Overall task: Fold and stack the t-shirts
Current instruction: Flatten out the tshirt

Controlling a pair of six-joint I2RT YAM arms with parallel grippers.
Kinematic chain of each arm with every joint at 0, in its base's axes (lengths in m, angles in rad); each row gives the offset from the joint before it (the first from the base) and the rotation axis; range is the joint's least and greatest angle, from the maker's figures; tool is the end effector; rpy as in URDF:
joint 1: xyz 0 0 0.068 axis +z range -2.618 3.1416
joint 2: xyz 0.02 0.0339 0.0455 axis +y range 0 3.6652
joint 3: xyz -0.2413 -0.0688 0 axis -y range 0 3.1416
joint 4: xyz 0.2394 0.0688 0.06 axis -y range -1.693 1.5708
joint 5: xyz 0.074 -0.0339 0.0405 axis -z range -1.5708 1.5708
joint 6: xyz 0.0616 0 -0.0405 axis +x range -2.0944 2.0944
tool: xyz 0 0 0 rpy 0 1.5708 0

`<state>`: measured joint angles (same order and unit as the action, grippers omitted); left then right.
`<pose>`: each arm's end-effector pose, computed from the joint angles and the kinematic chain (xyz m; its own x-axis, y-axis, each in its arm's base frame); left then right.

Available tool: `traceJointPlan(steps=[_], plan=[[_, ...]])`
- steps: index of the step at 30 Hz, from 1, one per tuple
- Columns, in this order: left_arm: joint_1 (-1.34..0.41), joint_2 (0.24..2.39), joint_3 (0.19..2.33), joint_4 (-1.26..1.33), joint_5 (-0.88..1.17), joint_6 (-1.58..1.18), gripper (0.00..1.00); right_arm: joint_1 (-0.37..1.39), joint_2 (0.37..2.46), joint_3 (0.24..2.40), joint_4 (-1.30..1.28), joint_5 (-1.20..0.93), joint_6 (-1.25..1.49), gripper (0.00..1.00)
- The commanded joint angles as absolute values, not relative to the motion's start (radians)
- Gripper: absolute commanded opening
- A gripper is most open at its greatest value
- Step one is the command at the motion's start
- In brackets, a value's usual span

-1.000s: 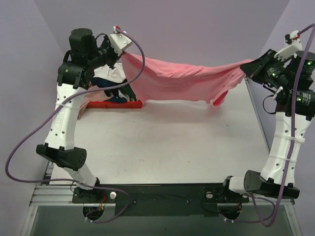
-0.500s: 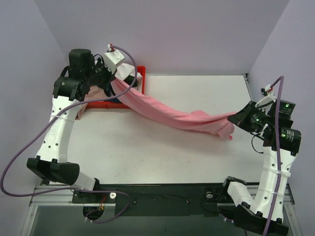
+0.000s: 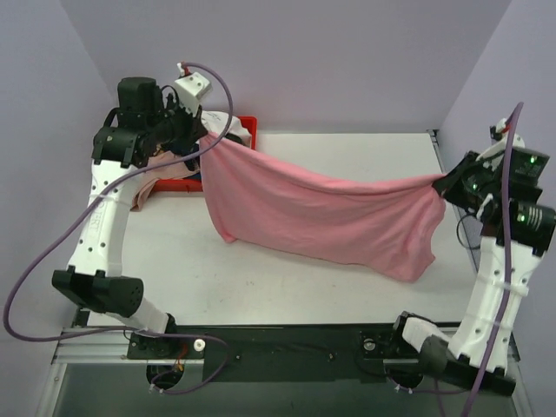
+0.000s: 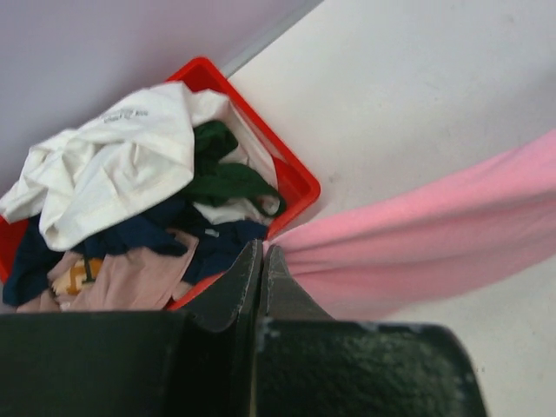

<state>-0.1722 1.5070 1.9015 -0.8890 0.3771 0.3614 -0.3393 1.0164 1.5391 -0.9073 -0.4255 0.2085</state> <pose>0.3095 -0.0769 0.4394 -0.2681 0.3803 -0.8851 0.6130 0.7761 0.1478 0.1886 -0.0396 0.4413 -0.3581 0.3263 -0.8748 0.0168 0.9390 0.3434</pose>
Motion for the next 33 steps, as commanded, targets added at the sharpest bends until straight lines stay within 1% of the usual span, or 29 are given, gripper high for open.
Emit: traceJointPlan(steps=[1, 2, 3, 4, 5, 6, 7, 8, 9, 11, 12, 13, 14, 15, 16, 20, 23, 26, 30, 33], plan=[[-0.210, 1.686, 2.095, -0.697, 0.422, 0.239, 0.00, -0.353, 1.338, 1.718, -0.658, -0.474, 0.255, 0.00], [-0.237, 1.760, 2.156, -0.677, 0.398, 0.239, 0.00, -0.353, 1.386, 1.841, -0.611, -0.492, 0.276, 0.00], [-0.256, 1.794, 2.265, -0.660, 0.385, 0.247, 0.00, -0.353, 1.496, 1.906, -0.600, -0.502, 0.287, 0.00], [-0.279, 1.863, 2.314, -0.608, 0.370, 0.244, 0.00, -0.354, 1.547, 2.074, -0.586, -0.520, 0.301, 0.00], [-0.285, 1.902, 2.427, -0.553, 0.364, 0.207, 0.00, -0.356, 1.654, 2.153, -0.581, -0.535, 0.307, 0.00], [-0.285, 1.974, 2.483, -0.525, 0.342, 0.143, 0.00, -0.359, 1.698, 2.334, -0.583, -0.552, 0.328, 0.00], [-0.282, 2.008, 2.614, -0.493, 0.324, 0.118, 0.00, -0.362, 1.783, 2.414, -0.572, -0.560, 0.337, 0.00], [-0.282, 2.066, 2.669, -0.477, 0.308, 0.098, 0.00, -0.368, 1.816, 2.547, -0.560, -0.584, 0.357, 0.00], [-0.281, 2.083, 2.753, -0.445, 0.295, 0.097, 0.00, -0.373, 1.836, 2.595, -0.514, -0.592, 0.370, 0.00], [-0.282, 2.080, 2.760, -0.388, 0.281, 0.107, 0.00, -0.399, 1.780, 2.562, -0.383, -0.623, 0.396, 0.00], [-0.284, 2.054, 2.734, -0.381, 0.279, 0.124, 0.00, -0.416, 1.735, 2.448, -0.326, -0.627, 0.414, 0.00], [-0.288, 2.040, 2.726, -0.385, 0.282, 0.132, 0.00, -0.426, 1.645, 2.387, -0.230, -0.623, 0.422, 0.00], [-0.291, 2.022, 2.720, -0.402, 0.287, 0.150, 0.00, -0.446, 1.605, 2.267, -0.194, -0.624, 0.431, 0.00], [-0.299, 2.010, 2.717, -0.434, 0.301, 0.159, 0.00, -0.452, 1.530, 2.225, -0.152, -0.629, 0.431, 0.00], [-0.302, 1.984, 2.708, -0.452, 0.307, 0.184, 0.00, -0.462, 1.473, 2.170, -0.152, -0.649, 0.417, 0.00], [-0.307, 1.872, 2.654, -0.531, 0.308, 0.198, 0.00, -0.466, 1.318, 2.059, -0.209, -0.712, 0.338, 0.00], [-0.307, 1.775, 2.626, -0.651, 0.318, 0.201, 0.00, -0.469, 1.191, 1.941, -0.233, -0.747, 0.290, 0.00], [-0.305, 1.689, 2.551, -0.727, 0.288, 0.198, 0.00, -0.469, 1.039, 1.858, -0.252, -0.784, 0.258, 0.00], [-0.301, 1.606, 2.530, -0.816, 0.220, 0.210, 0.00, -0.468, 0.904, 1.760, -0.296, -0.767, 0.241, 0.00], [-0.302, 1.580, 2.498, -0.831, 0.212, 0.239, 0.00, -0.460, 0.867, 1.708, -0.347, -0.709, 0.190, 0.00]])
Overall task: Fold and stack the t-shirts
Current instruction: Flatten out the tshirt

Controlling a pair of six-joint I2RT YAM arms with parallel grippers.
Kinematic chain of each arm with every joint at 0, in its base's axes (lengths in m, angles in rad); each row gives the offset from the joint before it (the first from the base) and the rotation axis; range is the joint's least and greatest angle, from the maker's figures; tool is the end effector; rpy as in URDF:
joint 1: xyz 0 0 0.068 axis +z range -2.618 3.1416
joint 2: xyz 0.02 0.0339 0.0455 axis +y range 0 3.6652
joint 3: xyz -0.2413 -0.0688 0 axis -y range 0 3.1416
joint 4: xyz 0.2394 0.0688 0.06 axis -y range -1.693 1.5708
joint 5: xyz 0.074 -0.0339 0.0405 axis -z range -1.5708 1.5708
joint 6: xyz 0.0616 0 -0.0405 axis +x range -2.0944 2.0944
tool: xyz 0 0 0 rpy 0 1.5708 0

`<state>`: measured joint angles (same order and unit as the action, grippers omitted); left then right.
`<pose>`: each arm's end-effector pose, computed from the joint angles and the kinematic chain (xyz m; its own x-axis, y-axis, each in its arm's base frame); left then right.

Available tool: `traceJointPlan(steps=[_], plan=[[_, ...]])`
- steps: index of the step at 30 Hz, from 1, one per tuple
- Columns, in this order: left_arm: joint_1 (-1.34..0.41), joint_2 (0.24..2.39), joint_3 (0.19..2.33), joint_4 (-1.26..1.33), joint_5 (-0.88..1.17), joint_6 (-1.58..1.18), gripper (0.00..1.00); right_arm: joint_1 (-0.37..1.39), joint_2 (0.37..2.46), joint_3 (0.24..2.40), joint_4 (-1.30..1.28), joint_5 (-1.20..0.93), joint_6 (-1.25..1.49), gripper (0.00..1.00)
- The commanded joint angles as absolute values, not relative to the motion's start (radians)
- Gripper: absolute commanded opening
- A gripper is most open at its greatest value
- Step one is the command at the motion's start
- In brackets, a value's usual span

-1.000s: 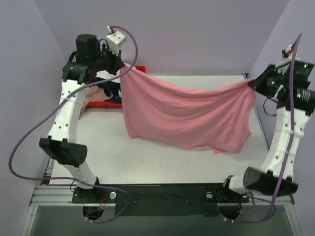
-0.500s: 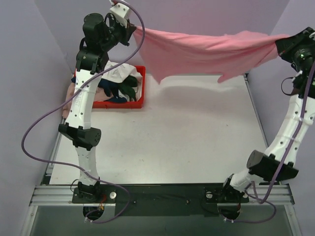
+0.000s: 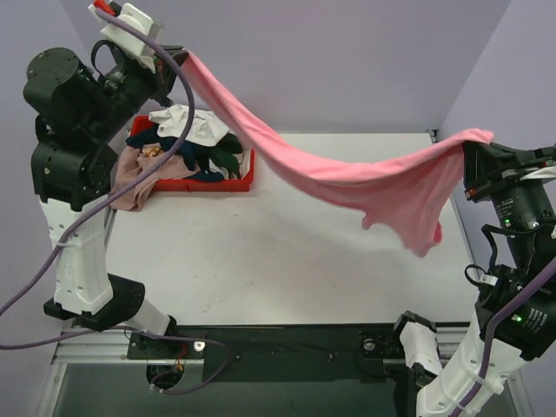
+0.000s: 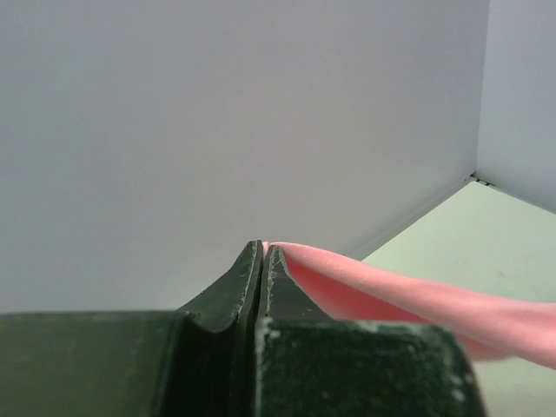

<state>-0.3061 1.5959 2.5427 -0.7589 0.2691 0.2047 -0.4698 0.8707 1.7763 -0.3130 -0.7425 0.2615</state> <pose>0.2318 -0.0904 0.6090 0.2841 0.1157 -0.9518 0.4921 0.8344 0.2483 0.0760 0.0081 0.5901 0.4380 -0.0088 -0.8989 -0.2896 0.9453 -0.1503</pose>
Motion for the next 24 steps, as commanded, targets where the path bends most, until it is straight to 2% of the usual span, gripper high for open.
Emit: traceJointPlan(steps=[1, 5, 10, 13, 17, 19, 23, 24], plan=[[-0.305, 1.577, 2.482, -0.833, 0.221, 0.242, 0.00, -0.459, 0.865, 1.701, -0.376, -0.692, 0.178, 0.00], [-0.319, 1.566, 2.324, -0.821, 0.277, 0.239, 0.00, -0.448, 0.887, 1.594, -0.425, -0.631, 0.117, 0.00], [-0.348, 1.591, 2.055, -0.727, 0.333, 0.227, 0.00, -0.445, 0.991, 1.442, -0.422, -0.663, 0.057, 0.00], [-0.356, 1.672, 1.962, -0.628, 0.359, 0.244, 0.00, -0.440, 1.090, 1.343, -0.339, -0.669, 0.052, 0.00], [-0.363, 1.771, 1.827, -0.324, 0.446, 0.259, 0.00, -0.428, 1.293, 1.295, -0.178, -0.793, 0.087, 0.00], [-0.386, 1.880, 1.873, -0.267, 0.420, 0.302, 0.00, -0.422, 1.435, 1.345, -0.153, -0.741, 0.115, 0.00], [-0.400, 2.084, 2.041, -0.210, 0.359, 0.275, 0.00, -0.411, 1.776, 1.656, -0.293, -0.574, 0.149, 0.01], [-0.393, 2.106, 2.060, -0.160, 0.365, 0.258, 0.00, -0.400, 1.875, 1.769, -0.377, -0.511, 0.155, 0.15]])
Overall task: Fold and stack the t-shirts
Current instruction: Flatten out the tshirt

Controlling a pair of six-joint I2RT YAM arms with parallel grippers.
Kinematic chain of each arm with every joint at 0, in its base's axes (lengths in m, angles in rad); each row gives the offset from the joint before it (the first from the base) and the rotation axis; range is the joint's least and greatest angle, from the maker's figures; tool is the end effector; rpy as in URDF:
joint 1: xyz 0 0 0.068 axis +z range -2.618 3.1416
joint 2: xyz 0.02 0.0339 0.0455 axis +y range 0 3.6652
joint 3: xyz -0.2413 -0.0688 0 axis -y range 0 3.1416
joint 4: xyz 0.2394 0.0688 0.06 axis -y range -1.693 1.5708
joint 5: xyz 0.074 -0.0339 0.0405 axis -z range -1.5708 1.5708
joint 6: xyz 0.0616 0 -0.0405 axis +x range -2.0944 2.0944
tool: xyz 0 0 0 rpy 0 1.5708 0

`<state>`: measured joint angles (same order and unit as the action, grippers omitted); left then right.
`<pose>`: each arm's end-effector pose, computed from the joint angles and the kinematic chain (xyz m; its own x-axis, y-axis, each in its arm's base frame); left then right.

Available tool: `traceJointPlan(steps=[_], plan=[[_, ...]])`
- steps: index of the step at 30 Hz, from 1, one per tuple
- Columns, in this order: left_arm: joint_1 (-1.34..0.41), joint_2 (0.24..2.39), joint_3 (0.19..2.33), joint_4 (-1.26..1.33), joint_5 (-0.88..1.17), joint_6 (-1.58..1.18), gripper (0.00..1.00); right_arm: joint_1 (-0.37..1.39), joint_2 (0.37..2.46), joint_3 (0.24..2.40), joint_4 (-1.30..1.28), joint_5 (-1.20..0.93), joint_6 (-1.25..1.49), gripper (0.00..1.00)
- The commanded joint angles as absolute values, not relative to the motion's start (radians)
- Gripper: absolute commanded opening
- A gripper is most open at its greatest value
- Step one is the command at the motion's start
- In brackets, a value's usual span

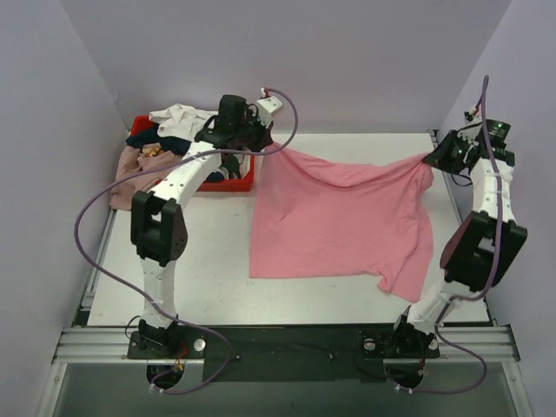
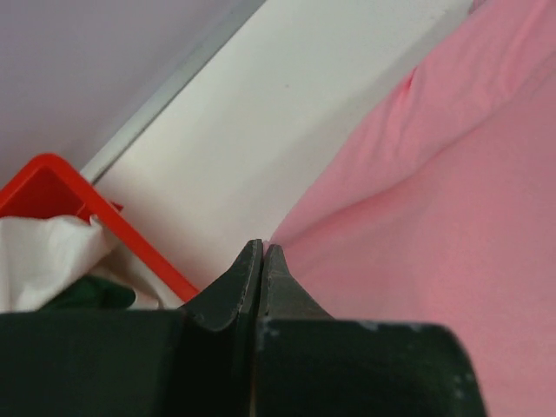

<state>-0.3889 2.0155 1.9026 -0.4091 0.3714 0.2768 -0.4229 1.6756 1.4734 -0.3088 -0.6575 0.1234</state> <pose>0.4378 -0.2036 0.2985 -0.2677 0.3849 -0.8833 0.7460 0.6630 0.0628 0.3792 -0.1294 0.3041 -0.4624 0.3150 -0.8288 -0.1051 0.9087 0.4040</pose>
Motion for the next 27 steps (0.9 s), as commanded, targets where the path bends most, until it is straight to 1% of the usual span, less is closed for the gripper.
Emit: traceJointPlan(steps=[1, 2, 3, 4, 5, 6, 7, 8, 9, 11, 12, 13, 14, 15, 16, 17, 18, 19, 20, 22, 23, 24, 27], plan=[[-0.391, 2.143, 2.084, -0.134, 0.364, 0.239, 0.00, -0.393, 1.955, 1.839, -0.426, -0.494, 0.153, 0.28], [-0.391, 2.161, 2.100, -0.097, 0.353, 0.238, 0.12, -0.385, 1.998, 1.955, -0.499, -0.451, 0.166, 0.51], [-0.393, 2.189, 2.129, -0.092, 0.351, 0.245, 0.26, -0.382, 2.052, 1.998, -0.540, -0.418, 0.178, 0.58], [-0.394, 2.210, 2.149, -0.107, 0.356, 0.255, 0.45, -0.379, 2.066, 2.060, -0.605, -0.340, 0.211, 0.84], [-0.399, 2.218, 2.186, -0.124, 0.357, 0.274, 0.51, -0.380, 2.075, 2.081, -0.667, -0.293, 0.224, 0.85], [-0.402, 2.217, 2.210, -0.173, 0.368, 0.294, 0.62, -0.382, 2.066, 2.083, -0.699, -0.222, 0.247, 1.00], [-0.409, 2.206, 2.220, -0.234, 0.394, 0.345, 0.67, -0.383, 2.024, 2.068, -0.747, -0.187, 0.258, 1.00], [-0.416, 2.169, 2.206, -0.270, 0.403, 0.406, 0.74, -0.383, 1.996, 1.993, -0.758, -0.113, 0.276, 1.00], [-0.431, 2.145, 2.191, -0.334, 0.437, 0.441, 0.74, -0.382, 1.914, 1.926, -0.765, -0.086, 0.276, 1.00], [-0.451, 2.050, 2.102, -0.464, 0.516, 0.576, 0.74, -0.374, 1.783, 1.663, -0.759, 0.027, 0.291, 1.00], [-0.456, 1.983, 2.026, -0.509, 0.549, 0.671, 0.74, -0.376, 1.738, 1.588, -0.759, 0.037, 0.316, 1.00], [-0.463, 1.953, 1.991, -0.623, 0.628, 0.717, 0.72, -0.379, 1.668, 1.469, -0.756, 0.032, 0.333, 1.00], [-0.469, 1.895, 1.914, -0.677, 0.659, 0.820, 0.71, -0.379, 1.640, 1.401, -0.755, 0.026, 0.360, 1.00], [-0.480, 1.870, 1.870, -0.796, 0.684, 0.863, 0.70, -0.379, 1.585, 1.288, -0.755, 0.009, 0.383, 1.00], [-0.491, 1.838, 1.802, -0.840, 0.689, 0.935, 0.69, -0.376, 1.562, 1.240, -0.755, 0.009, 0.394, 1.00], [-0.497, 1.821, 1.754, -0.914, 0.678, 0.957, 0.69, -0.373, 1.511, 1.141, -0.750, 0.008, 0.420, 1.00], [-0.505, 1.801, 1.680, -0.946, 0.672, 1.003, 0.69, -0.371, 1.485, 1.100, -0.750, 0.009, 0.429, 1.00], [-0.508, 1.792, 1.636, -0.968, 0.654, 1.021, 0.69, -0.374, 1.427, 1.016, -0.743, 0.009, 0.460, 1.00], [-0.512, 1.778, 1.556, -0.963, 0.643, 1.035, 0.69, -0.376, 1.364, 0.978, -0.733, 0.021, 0.477, 1.00], [-0.520, 1.754, 1.444, -0.887, 0.591, 0.993, 0.81, -0.385, 1.288, 0.870, -0.712, 0.055, 0.541, 1.00], [-0.525, 1.749, 1.415, -0.803, 0.533, 0.968, 0.88, -0.385, 1.267, 0.823, -0.694, 0.046, 0.576, 0.99], [-0.537, 1.744, 1.367, -0.775, 0.482, 0.948, 0.89, -0.388, 1.238, 0.795, -0.681, 0.038, 0.597, 0.98], [-0.548, 1.759, 1.277, -0.695, 0.431, 0.982, 0.90, -0.393, 1.233, 0.686, -0.623, 0.046, 0.670, 0.93]])
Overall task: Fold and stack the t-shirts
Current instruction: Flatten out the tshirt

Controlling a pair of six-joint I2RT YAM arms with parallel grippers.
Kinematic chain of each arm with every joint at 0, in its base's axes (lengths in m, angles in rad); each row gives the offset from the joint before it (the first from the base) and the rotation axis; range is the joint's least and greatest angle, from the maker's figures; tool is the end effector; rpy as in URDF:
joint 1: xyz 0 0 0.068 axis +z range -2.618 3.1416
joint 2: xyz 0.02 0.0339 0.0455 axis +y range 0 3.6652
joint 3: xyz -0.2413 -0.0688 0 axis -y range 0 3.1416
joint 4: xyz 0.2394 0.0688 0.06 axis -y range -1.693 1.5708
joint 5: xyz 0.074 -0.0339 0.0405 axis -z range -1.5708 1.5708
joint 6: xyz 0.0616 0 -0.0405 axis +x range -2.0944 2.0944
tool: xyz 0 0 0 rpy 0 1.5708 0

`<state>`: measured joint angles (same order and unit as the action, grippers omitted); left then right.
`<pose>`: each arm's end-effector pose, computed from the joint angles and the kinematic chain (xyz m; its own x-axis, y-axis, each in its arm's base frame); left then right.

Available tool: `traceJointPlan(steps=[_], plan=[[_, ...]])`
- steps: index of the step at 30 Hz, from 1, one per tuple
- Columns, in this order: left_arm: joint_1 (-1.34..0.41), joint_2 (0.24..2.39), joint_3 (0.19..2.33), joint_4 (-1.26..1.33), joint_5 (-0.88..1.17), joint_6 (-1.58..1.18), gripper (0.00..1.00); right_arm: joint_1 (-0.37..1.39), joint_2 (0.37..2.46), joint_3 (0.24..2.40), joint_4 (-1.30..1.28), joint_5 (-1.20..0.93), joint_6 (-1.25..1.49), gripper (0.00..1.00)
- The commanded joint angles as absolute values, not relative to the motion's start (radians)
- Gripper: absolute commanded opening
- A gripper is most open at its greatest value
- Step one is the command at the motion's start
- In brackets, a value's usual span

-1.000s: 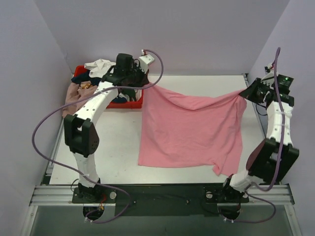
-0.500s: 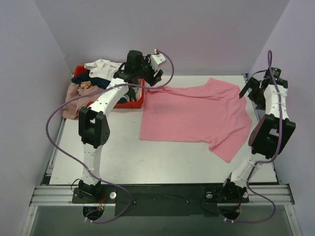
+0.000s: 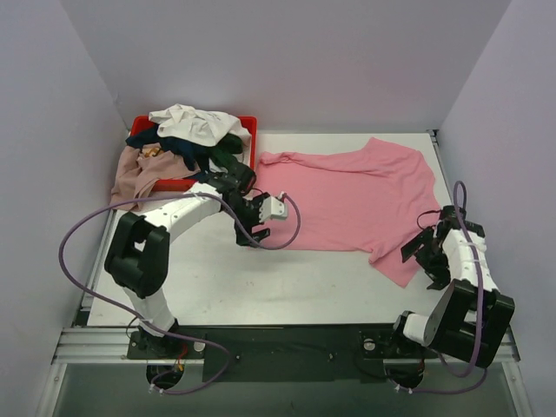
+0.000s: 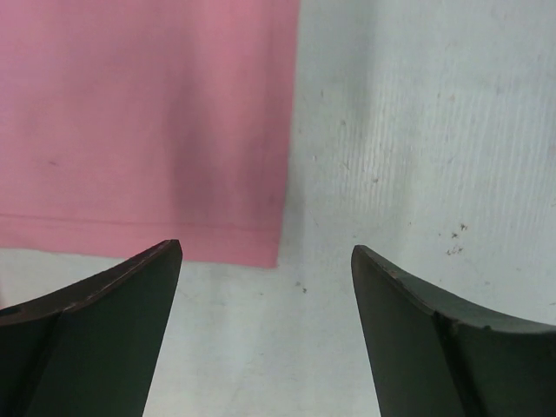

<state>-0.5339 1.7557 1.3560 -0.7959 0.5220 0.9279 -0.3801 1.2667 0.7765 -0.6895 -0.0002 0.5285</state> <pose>0.2899 -0.2071 0.1943 -0.0012 0.8067 -0.5910 0.9998 0.0126 0.0152 0.2218 -0.0886 0.1586 -0.5543 0.7645 -0.3291 0.7532 0.6290 0.1924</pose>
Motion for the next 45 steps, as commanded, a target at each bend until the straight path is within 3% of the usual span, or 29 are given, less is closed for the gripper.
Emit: traceJointPlan(steps=[1, 4, 9, 11, 14, 17, 19, 23, 25, 26, 27, 32, 37, 45], plan=[[-0.552, 1.756, 1.253, -0.671, 0.405, 0.995, 0.90, -0.399, 1.252, 0.667, -0.594, 0.049, 0.679, 0.92], [-0.561, 1.740, 1.139, -0.566, 0.353, 1.060, 0.91, -0.408, 1.298, 0.608, -0.514, 0.023, 0.684, 0.86], [-0.564, 1.736, 1.028, -0.384, 0.328, 1.072, 0.91, -0.410, 1.417, 0.581, -0.430, -0.047, 0.683, 0.64], [-0.575, 1.743, 0.993, -0.310, 0.302, 1.060, 0.91, -0.414, 1.437, 0.572, -0.404, -0.066, 0.684, 0.46], [-0.603, 1.740, 0.982, -0.261, 0.278, 1.025, 0.89, -0.420, 1.431, 0.566, -0.373, -0.101, 0.664, 0.34], [-0.627, 1.747, 0.970, -0.239, 0.267, 1.045, 0.88, -0.431, 1.424, 0.577, -0.362, -0.135, 0.643, 0.00], [-0.641, 1.772, 0.983, -0.262, 0.264, 1.057, 0.84, -0.442, 1.411, 0.584, -0.364, -0.162, 0.638, 0.00], [-0.658, 1.848, 1.011, -0.281, 0.114, 1.026, 0.54, -0.471, 1.327, 0.620, -0.409, -0.218, 0.618, 0.00], [-0.657, 1.838, 0.990, -0.284, 0.095, 1.031, 0.33, -0.477, 1.260, 0.647, -0.443, -0.224, 0.606, 0.00], [-0.658, 1.830, 0.983, -0.288, 0.097, 1.028, 0.13, -0.479, 1.214, 0.675, -0.474, -0.229, 0.603, 0.00], [-0.661, 1.816, 0.991, -0.299, 0.100, 1.019, 0.00, -0.479, 1.192, 0.692, -0.489, -0.232, 0.598, 0.00], [-0.649, 1.744, 1.210, -0.498, 0.136, 0.882, 0.00, -0.502, 1.037, 0.950, -0.636, -0.245, 0.569, 0.00], [-0.629, 1.648, 1.622, -0.763, 0.179, 0.726, 0.00, -0.589, 0.941, 1.343, -0.794, -0.258, 0.517, 0.00], [-0.623, 1.557, 2.078, -1.009, 0.103, 0.658, 0.00, -0.597, 0.989, 1.895, -0.890, -0.077, 0.468, 0.00]])
